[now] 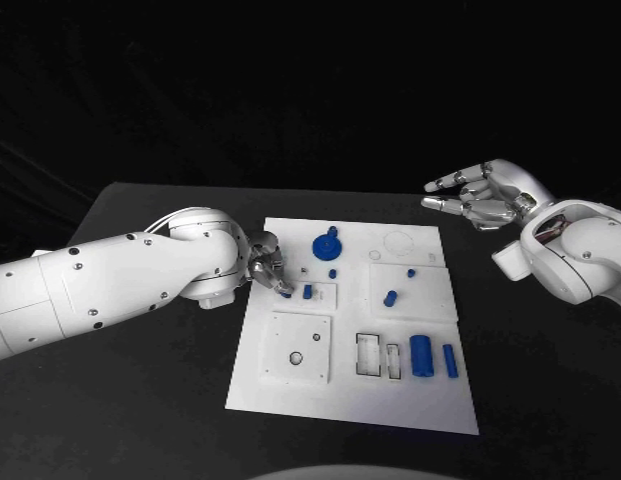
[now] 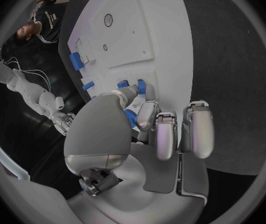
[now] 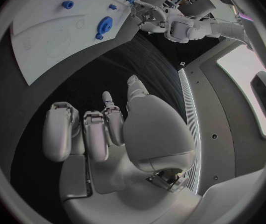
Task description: Assemble the parts on the task board
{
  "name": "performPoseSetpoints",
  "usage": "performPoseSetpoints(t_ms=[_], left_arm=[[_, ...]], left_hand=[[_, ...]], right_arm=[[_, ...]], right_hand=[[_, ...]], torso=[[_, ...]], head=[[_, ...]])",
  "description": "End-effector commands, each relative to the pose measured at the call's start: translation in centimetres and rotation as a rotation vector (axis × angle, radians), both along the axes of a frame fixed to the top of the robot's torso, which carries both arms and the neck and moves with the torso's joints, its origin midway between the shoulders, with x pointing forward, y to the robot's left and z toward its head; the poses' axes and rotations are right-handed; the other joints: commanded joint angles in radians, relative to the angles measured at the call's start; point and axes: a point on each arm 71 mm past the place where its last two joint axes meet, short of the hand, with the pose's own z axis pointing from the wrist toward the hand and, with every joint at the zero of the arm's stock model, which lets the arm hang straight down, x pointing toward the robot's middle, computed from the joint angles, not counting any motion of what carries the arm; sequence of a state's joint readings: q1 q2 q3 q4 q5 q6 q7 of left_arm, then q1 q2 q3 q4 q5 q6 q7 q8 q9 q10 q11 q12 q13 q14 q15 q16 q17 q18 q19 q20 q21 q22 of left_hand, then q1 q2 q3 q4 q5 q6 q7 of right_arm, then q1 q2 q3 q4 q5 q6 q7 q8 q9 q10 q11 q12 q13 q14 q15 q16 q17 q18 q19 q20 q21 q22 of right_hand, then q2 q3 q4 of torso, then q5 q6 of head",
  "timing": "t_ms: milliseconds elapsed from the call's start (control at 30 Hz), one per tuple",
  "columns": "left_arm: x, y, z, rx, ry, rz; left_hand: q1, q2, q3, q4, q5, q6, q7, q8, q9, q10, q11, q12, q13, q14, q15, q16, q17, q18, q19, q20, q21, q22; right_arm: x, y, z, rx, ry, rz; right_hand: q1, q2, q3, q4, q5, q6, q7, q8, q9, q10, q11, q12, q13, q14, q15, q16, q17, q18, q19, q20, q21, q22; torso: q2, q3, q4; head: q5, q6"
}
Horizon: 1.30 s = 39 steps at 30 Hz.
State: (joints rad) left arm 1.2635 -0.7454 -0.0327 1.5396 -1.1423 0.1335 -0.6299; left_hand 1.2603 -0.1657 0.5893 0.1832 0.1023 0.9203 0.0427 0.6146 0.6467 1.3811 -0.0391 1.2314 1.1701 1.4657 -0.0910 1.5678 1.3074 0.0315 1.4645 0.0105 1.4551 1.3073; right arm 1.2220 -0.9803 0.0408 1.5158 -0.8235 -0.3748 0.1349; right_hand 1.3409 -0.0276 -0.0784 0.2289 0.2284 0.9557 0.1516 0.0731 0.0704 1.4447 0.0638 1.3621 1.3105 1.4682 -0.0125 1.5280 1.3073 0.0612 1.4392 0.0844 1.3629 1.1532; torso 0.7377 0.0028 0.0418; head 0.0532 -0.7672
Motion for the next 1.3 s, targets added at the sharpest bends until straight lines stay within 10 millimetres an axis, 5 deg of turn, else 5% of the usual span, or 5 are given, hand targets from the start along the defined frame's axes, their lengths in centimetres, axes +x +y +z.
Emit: performPoseSetpoints(t_ms=[33,533,1300], left_arm=[[-0.27,0.04,-0.33,0.034,0.029,-0.019],[-0.14,-0.02,-0.46,0.034,0.044,-0.018],[0.24,-0.46,-0.92,0.055,0.079,-0.029]], left_hand=[[0.002,0.007,0.105,-0.096,0.006,0.004,-0.01,0.005,0.001,0.008,-0.002,0.001,-0.001,0.105,-0.008,0.003,0.263,0.004,0.057,-0.001,0.002,0.115],[-0.011,0.0,0.11,-0.094,0.004,0.008,-0.012,0.012,0.003,0.009,-0.002,0.002,0.0,0.105,-0.008,0.003,0.263,0.004,0.056,-0.001,0.002,0.116],[-0.137,-0.02,0.035,-0.028,0.004,0.047,-0.031,0.033,0.001,0.018,-0.017,0.014,0.012,0.105,-0.021,0.003,0.263,0.001,0.061,-0.012,0.01,0.129]], right_arm=[[-0.04,0.15,-0.05,0.0,0.003,0.018],[-0.1,0.13,-0.02,0.001,0.002,0.018],[-0.25,0.07,0.04,0.001,0.002,0.017]], right_hand=[[-0.006,0.002,-0.004,-0.001,0.001,0.006,0.0,0.001,0.0,-0.006,0.001,-0.004,0.11,0.084,-0.002,-0.005,0.191,0.019,-0.01,0.001,-0.003,-0.001],[-0.006,0.002,-0.004,-0.001,0.001,0.006,0.0,0.001,0.0,-0.006,0.001,-0.004,0.11,0.084,-0.002,-0.005,0.191,0.019,-0.01,0.001,-0.003,-0.001],[-0.006,0.002,-0.004,-0.001,0.001,0.006,0.0,0.001,0.0,-0.006,0.001,-0.004,0.11,0.084,-0.002,-0.005,0.191,0.019,-0.01,0.001,-0.003,-0.001]], torso=[[0.0,0.0002,-0.0005],[0.0,0.0013,-0.0004],[0.0,0.001,-0.0008]], head=[[0.0,-0.001],[0.002,-0.005],[0.002,-0.006]])
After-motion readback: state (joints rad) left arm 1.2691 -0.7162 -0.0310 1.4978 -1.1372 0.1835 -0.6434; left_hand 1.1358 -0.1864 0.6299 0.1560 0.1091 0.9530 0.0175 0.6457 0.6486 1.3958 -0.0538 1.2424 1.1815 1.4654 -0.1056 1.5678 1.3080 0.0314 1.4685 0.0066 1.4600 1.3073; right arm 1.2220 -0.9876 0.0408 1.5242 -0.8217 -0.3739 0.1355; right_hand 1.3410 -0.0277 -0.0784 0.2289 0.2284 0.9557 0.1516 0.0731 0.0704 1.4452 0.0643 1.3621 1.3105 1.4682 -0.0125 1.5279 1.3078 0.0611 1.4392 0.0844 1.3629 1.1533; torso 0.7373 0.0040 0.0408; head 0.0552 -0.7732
